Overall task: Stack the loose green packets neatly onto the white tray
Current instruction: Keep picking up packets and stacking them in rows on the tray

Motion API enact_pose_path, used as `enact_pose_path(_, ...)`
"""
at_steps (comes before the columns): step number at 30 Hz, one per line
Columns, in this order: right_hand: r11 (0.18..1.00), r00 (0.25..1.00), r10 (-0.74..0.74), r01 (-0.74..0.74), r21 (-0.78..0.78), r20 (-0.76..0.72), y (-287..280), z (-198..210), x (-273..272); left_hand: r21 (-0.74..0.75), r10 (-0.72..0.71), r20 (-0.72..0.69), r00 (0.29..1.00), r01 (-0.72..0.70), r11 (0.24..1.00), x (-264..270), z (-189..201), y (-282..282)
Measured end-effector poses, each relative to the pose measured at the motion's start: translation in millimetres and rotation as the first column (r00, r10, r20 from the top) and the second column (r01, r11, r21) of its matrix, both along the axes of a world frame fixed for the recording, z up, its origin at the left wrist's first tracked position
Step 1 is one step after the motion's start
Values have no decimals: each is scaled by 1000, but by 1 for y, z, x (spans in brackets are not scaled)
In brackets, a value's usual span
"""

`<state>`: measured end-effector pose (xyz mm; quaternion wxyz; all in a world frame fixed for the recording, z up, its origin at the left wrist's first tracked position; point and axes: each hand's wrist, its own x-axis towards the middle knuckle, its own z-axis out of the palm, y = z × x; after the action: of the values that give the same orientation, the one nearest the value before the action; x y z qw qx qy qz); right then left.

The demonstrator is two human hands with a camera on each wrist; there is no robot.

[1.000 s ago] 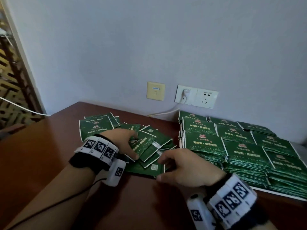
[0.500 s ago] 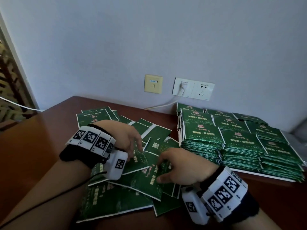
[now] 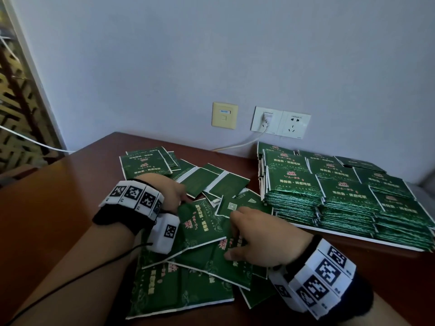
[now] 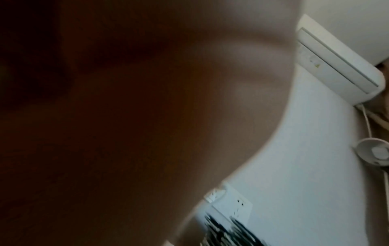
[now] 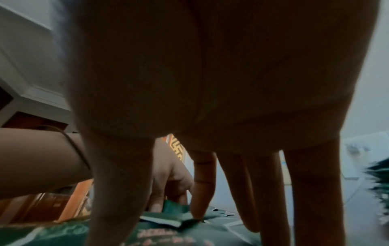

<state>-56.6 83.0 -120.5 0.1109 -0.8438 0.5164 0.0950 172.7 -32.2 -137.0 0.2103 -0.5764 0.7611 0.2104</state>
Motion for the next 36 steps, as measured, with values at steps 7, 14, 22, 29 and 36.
enact_pose_path(7,996,998,-9,15,87,-68,-4,0,14,89,187,-289,939,-168,982,26,-1,4)
enact_pose_path(14,991,997,-62,56,124,44,-6,3,7,76,181,-501,846,-165,983,38,6,2)
enact_pose_path(22,989,950,-20,-27,145,313,-7,13,-13,-7,106,-710,696,-157,987,47,17,3)
enact_pose_path(29,994,879,-86,47,95,469,-17,15,-33,-69,170,-820,546,-389,919,36,2,-5)
enact_pose_path(36,995,960,-98,100,3,263,-21,15,-37,60,186,-455,871,-179,982,44,-9,-7)
